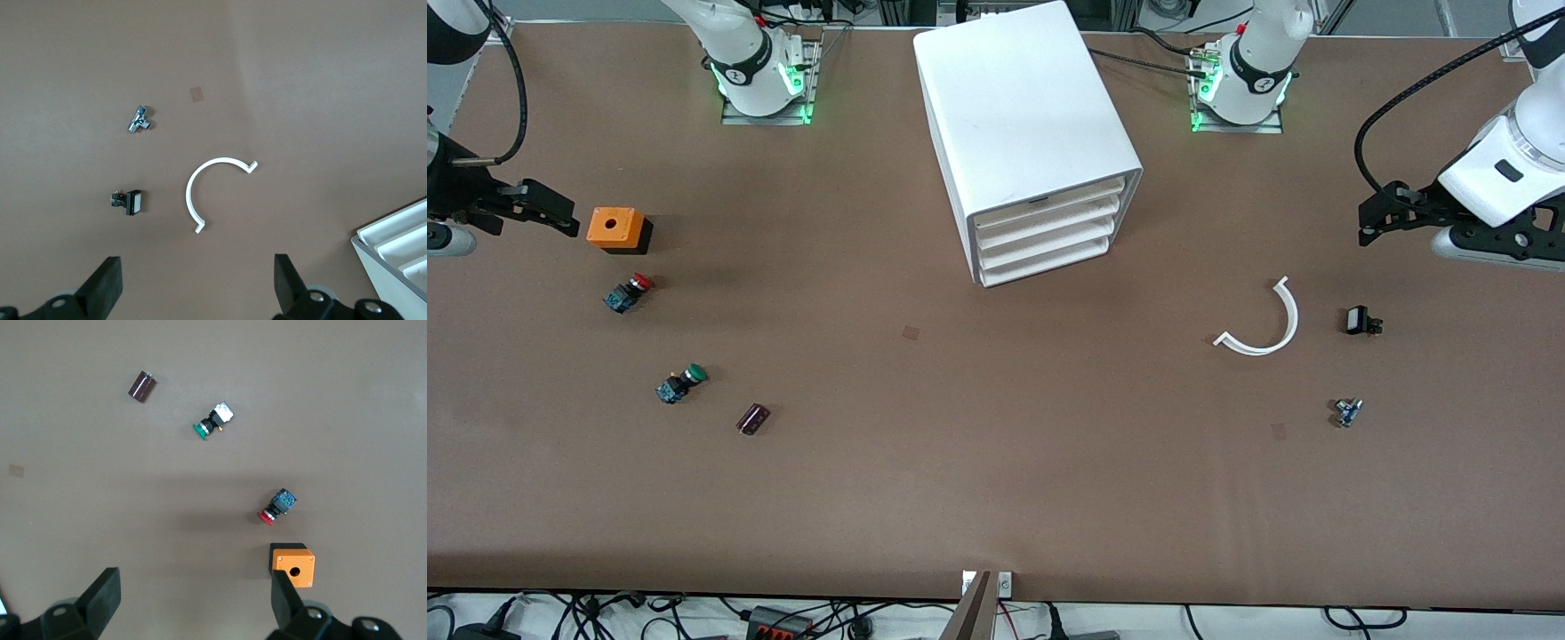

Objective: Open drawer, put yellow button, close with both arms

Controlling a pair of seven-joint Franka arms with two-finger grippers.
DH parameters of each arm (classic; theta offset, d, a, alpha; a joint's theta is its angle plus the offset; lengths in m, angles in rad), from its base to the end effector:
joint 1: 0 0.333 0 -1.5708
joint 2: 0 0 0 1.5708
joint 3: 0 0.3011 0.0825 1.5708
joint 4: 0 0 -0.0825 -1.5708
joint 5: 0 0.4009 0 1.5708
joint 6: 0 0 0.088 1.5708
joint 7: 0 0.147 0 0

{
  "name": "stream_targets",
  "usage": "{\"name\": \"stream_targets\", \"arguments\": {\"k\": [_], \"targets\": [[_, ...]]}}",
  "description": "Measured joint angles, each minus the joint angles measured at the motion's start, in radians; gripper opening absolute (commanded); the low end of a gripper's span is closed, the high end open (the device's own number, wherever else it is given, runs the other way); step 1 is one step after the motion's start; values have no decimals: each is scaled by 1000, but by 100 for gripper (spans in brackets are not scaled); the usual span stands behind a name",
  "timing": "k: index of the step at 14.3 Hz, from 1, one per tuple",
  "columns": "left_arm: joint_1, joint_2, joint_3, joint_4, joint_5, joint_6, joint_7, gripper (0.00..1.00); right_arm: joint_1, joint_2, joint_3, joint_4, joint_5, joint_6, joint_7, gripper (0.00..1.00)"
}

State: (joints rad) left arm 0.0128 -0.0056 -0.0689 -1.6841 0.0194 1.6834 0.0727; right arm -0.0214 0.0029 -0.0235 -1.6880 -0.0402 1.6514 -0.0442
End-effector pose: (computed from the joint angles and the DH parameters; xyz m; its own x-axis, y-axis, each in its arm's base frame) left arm 0.5762 -0.0298 0.5269 0.9914 -0.1306 0.0034 -0.1305 -0.9912 -0.0200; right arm 0.5726 -0.0313 0.5175 0.9991 0.0025 -0.0413 0.0041 -0.9993 0.0382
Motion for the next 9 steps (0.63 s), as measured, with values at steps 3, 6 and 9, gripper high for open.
{"name": "stream_targets", "arguments": {"k": [3,6,9], "targets": [[2,0,1,0,0,0,0,100,0,0,0,0,0,0,0,100],[3,-1,1,1,0,-16,0,100,0,0,0,-3,0,0,0,100],[3,-3,1,14,0,-48,0,100,0,0,2,-3,0,0,0,100]]}}
